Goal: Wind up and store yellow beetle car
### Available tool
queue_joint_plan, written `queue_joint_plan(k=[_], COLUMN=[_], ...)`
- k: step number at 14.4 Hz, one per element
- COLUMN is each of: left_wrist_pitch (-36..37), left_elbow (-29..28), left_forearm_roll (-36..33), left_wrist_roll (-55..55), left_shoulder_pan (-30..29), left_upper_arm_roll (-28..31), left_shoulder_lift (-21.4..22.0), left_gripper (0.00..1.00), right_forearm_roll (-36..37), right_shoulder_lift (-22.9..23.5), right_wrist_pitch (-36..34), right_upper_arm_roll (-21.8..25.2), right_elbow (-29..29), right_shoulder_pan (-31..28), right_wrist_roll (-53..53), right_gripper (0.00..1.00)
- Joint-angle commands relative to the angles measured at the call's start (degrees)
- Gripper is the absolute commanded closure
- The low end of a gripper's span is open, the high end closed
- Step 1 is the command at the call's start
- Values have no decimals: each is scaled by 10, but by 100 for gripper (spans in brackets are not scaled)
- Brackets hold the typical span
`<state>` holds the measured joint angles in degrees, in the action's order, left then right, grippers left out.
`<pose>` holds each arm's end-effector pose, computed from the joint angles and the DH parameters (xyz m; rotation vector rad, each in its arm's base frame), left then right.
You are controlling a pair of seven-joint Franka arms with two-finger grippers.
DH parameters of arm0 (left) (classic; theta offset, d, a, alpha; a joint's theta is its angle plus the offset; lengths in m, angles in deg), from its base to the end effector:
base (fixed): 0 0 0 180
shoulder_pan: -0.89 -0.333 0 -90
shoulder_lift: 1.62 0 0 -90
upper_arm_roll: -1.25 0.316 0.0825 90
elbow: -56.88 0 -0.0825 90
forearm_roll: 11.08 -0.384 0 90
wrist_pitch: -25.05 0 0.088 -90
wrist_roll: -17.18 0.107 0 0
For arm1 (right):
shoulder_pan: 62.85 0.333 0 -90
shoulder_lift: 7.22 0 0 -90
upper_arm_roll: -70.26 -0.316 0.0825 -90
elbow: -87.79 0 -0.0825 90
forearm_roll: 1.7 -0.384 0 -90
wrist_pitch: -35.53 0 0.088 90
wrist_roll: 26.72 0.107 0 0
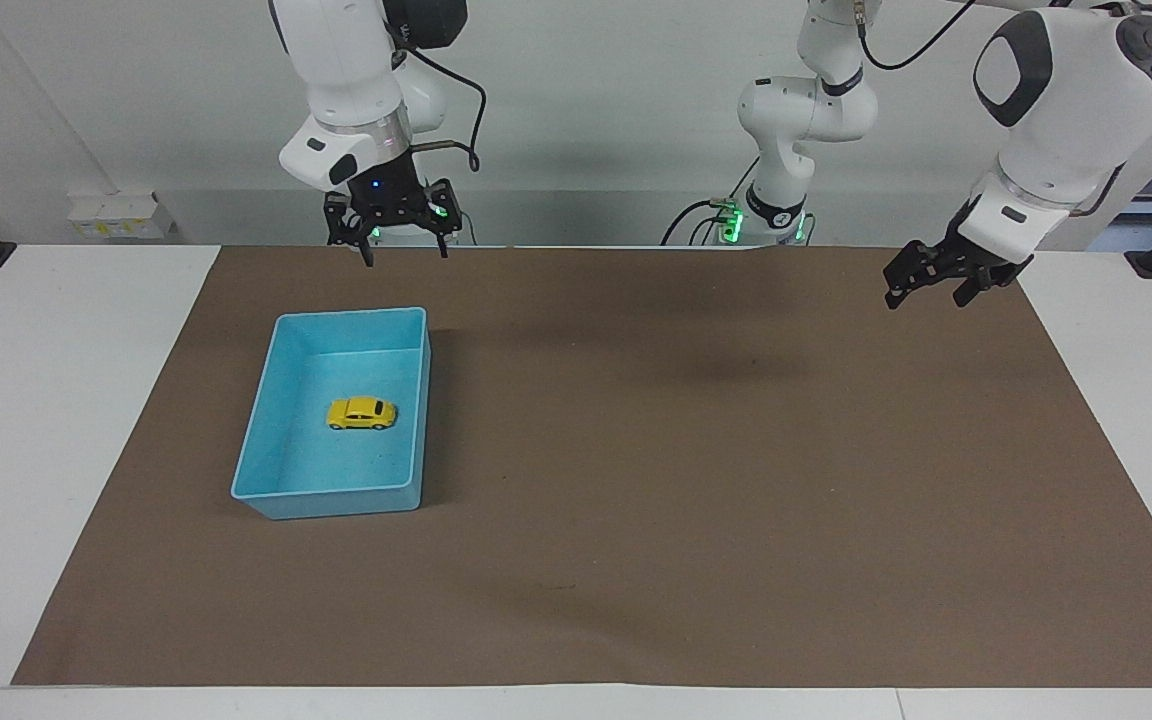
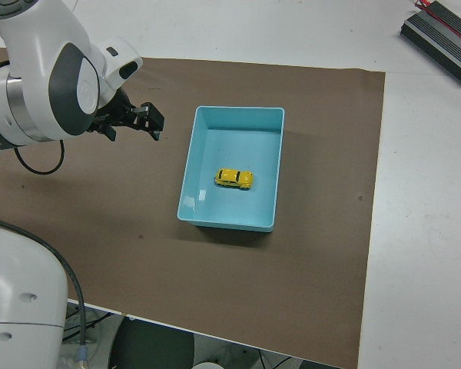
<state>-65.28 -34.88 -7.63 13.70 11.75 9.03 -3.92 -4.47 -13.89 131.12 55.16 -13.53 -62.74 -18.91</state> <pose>0.5635 -0.0382 0.5884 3.0888 0.0144 -0.1047 0.5040 0.1494 0.5998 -3.1156 -0.1922 -0.0135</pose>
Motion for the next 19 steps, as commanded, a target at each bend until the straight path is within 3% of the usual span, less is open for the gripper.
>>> queue_joint_plan(k=[1,5,13,16,19], left_wrist_pitch=[13,13,14,13,13], left_elbow=[15,15,15,15,15], left_forearm_roll=[3,3,3,3,3], left_wrist_roll=[1,1,1,1,1], left_shoulder_pan=[-7,-7,-7,-7,-7], left_upper_arm_roll=[-3,-3,-3,-3,-3], left_shoulder_lift=[-7,-7,-7,-7,-7], left_gripper=[0,0,0,0,0], right_forearm_roll=[7,69,65,55,31], right_shoulder_lift=[11,44,47,45,83], right_wrist_pitch=[-15,-71,-67,-62,-74], right_upper_arm_roll=[-2,4,8,9,35], right_elbow=[26,77,80,81,144], right_shoulder_pan=[-6,-21,-33,-66,-81], right_wrist_roll=[12,42,43,33,9], right_gripper=[0,0,0,0,0])
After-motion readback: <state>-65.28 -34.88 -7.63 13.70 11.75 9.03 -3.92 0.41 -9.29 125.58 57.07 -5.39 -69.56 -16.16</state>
